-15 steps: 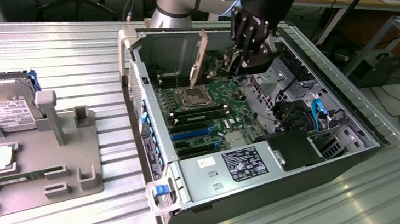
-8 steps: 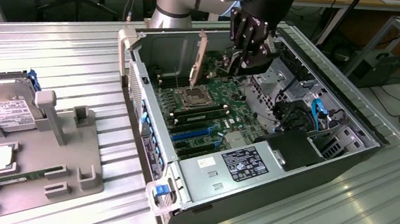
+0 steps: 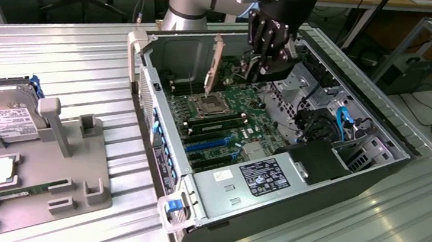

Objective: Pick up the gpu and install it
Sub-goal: 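Insert the gpu into the slot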

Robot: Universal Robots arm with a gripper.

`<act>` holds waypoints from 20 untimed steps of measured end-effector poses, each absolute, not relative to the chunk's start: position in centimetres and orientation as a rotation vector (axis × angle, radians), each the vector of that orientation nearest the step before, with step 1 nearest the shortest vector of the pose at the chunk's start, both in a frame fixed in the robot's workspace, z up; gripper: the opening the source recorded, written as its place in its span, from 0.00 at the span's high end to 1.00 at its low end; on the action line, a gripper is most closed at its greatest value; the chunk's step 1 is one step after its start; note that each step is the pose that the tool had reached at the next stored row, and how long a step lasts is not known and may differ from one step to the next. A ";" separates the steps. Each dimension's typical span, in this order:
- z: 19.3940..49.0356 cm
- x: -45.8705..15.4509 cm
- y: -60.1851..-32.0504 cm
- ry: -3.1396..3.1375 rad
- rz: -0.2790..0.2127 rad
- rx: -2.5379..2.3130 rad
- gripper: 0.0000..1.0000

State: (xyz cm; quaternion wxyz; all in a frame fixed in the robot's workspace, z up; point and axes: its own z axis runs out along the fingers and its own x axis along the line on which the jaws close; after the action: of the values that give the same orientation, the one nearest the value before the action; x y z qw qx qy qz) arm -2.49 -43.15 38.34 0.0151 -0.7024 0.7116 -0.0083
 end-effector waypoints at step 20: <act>33.6 -4.1 -43.4 2.228 -0.025 -2.170 0.72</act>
State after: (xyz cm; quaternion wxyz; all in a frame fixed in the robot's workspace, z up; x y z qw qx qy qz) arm -4.11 -43.38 33.63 0.0156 -0.6977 0.7162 -0.0081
